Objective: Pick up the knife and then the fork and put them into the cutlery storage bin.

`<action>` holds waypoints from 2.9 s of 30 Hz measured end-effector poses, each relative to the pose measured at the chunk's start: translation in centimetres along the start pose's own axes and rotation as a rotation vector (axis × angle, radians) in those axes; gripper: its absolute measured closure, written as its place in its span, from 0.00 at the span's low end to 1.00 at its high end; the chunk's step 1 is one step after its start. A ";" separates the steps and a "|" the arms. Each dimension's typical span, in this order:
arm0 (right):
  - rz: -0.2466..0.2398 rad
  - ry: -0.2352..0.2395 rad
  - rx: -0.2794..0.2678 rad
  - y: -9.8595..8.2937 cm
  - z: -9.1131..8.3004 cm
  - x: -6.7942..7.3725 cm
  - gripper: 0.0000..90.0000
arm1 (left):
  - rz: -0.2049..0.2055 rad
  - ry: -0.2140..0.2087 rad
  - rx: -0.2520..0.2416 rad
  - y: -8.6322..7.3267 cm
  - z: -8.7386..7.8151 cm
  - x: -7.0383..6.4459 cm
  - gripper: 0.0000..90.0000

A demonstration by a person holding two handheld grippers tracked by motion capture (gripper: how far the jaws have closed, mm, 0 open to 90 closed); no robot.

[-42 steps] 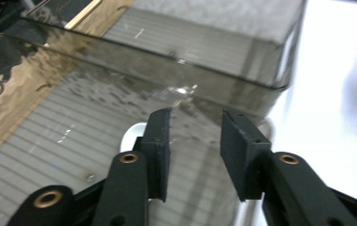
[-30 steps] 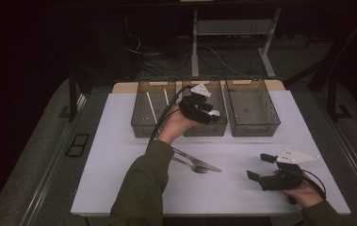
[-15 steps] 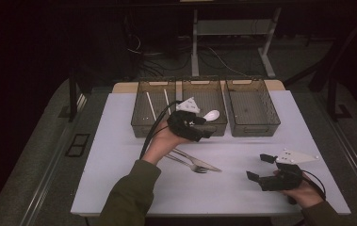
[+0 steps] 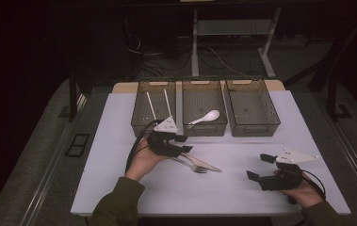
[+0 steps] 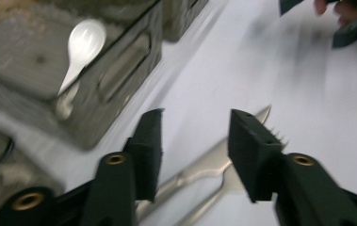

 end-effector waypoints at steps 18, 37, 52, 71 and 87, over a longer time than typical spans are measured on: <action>0.008 -0.014 -0.001 -0.1 -0.1 -0.3 0.13 | 0.006 0.055 0.162 -5.0 1.4 2.5 0.99; 0.005 -0.021 0.001 -0.2 -0.1 -0.3 0.13 | 0.025 0.028 0.224 -6.1 1.9 2.3 0.99; 0.008 -0.021 -0.001 -0.2 -0.2 -0.4 0.13 | 0.076 -0.036 0.282 -7.7 0.1 -0.8 0.99; 0.000 -0.023 0.003 -0.2 -0.1 -0.3 0.13 | -0.039 -0.038 0.201 -6.2 -1.0 -3.2 0.83; -0.001 -0.022 0.007 -0.2 -0.1 -0.2 0.13 | -0.001 -0.001 0.220 -5.9 2.3 -4.3 0.83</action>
Point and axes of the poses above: each handheld gripper's, and its own axes: z roughly forward along the jaws, y roughly out of its top, x roughly to its left, the point moved 7 cm from there along z, roughly forward along the jaws, and after that the axes turned 6 degrees about x, right-handed, at the moved point
